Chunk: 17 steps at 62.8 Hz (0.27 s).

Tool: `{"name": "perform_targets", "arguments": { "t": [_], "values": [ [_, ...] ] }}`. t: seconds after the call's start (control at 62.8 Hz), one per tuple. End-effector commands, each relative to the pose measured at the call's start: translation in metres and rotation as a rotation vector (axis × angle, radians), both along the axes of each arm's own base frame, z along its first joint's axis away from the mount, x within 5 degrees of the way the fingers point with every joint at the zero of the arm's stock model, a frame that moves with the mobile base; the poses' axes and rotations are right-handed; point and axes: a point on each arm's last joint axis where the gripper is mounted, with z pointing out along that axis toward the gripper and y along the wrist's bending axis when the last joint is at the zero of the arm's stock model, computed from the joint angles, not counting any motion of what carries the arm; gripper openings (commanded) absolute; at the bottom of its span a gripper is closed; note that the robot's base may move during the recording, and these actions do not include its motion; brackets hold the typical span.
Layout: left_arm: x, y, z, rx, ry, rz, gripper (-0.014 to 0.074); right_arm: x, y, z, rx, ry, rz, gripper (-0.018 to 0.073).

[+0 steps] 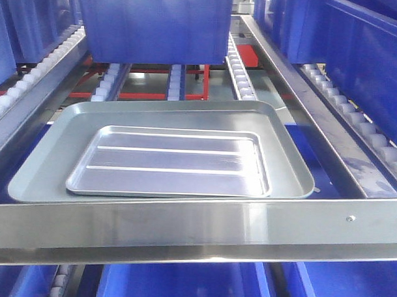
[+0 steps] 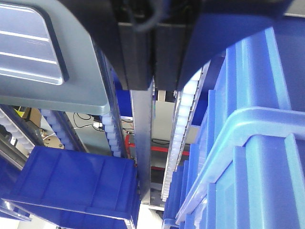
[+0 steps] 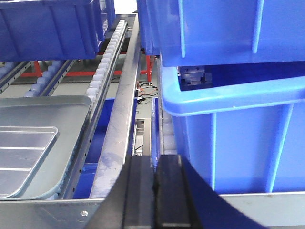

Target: Grab silver tray and stack on right shelf

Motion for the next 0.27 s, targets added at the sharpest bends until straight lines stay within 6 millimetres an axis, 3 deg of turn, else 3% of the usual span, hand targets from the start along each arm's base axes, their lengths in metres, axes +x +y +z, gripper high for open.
{"name": "perform_targets", "arguments": {
  "t": [0.0, 0.255],
  "values": [
    [-0.0010, 0.0013, 0.0028, -0.023, -0.081, 0.012, -0.0090, -0.0031, -0.0008, 0.0163, -0.008, -0.135, -0.012, 0.0048],
    [-0.0010, 0.0013, 0.0028, -0.023, -0.081, 0.012, -0.0090, -0.0031, -0.0008, 0.0163, -0.008, -0.135, -0.012, 0.0048]
  ]
}}
